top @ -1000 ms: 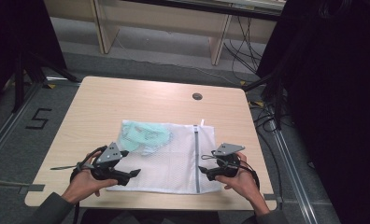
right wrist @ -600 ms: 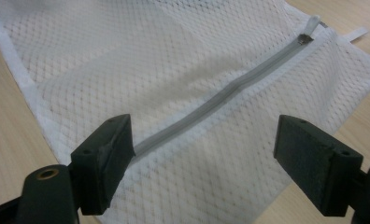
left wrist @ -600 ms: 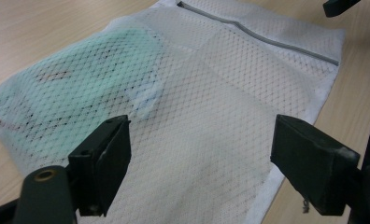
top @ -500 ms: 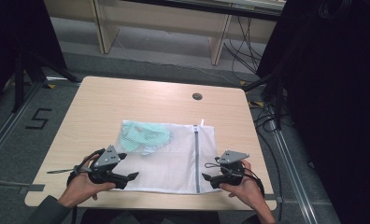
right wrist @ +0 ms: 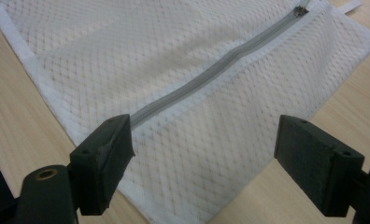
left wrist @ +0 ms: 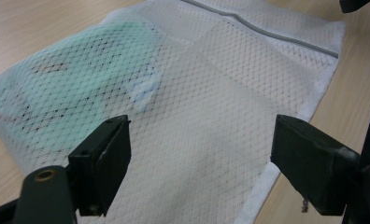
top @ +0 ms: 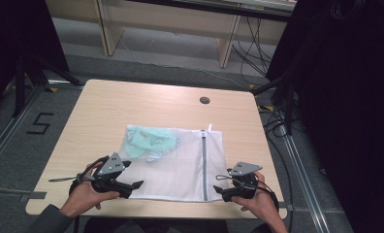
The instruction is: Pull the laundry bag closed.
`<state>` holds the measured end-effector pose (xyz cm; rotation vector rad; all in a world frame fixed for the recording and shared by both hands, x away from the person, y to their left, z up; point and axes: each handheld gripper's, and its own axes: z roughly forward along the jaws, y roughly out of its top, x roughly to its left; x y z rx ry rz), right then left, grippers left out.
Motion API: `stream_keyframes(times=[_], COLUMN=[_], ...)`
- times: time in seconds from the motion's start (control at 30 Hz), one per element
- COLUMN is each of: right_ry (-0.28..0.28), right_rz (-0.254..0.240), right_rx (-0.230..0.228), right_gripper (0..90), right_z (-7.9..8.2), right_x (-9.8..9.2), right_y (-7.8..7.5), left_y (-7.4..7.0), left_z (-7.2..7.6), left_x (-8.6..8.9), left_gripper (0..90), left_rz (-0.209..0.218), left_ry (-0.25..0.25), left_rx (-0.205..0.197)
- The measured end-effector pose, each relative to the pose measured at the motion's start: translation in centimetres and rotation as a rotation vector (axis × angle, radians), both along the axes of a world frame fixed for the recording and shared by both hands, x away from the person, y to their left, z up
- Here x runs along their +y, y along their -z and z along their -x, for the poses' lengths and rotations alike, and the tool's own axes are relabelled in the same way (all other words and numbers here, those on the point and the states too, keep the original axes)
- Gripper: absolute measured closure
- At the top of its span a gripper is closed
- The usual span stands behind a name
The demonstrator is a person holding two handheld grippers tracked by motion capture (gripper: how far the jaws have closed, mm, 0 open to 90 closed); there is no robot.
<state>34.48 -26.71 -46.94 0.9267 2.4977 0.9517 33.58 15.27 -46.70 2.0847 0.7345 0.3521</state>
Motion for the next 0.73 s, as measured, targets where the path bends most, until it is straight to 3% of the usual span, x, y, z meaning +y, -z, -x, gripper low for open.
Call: stream_keyframes(times=[0.1,0.13,0.17,0.2,0.23,0.3,0.73], right_ry=[0.004,0.014,0.011,0.019,0.018,0.013,0.010], right_rz=[0.004,-0.007,0.013,-0.009,0.005,0.015,0.017], right_rx=[0.004,-0.022,0.013,-0.020,0.014,0.013,0.008], right_gripper=[20.1,20.1,20.1,20.1,20.0,19.9,19.9], right_z=[0.17,0.29,0.47,0.50,0.68,0.67,0.52], right_x=[-0.14,-0.23,-0.38,-0.30,-0.37,-0.45,-0.55], right_y=[0.07,0.36,0.10,0.43,0.21,0.27,0.32], left_y=[0.12,0.06,0.06,-0.02,0.15,0.09,0.07], left_z=[-0.03,-0.08,-0.08,-0.12,-0.10,-0.10,-0.14], left_x=[-0.07,0.03,0.03,0.15,-0.04,-0.02,-0.02], left_gripper=[19.7,19.7,19.7,19.7,19.7,19.7,19.7], left_rz=[0.005,0.008,0.008,-0.010,0.016,-0.007,-0.010], left_ry=[-0.007,-0.005,-0.005,0.002,-0.010,0.000,0.003], left_rx=[-0.012,-0.009,-0.009,-0.008,-0.015,-0.018,-0.017])
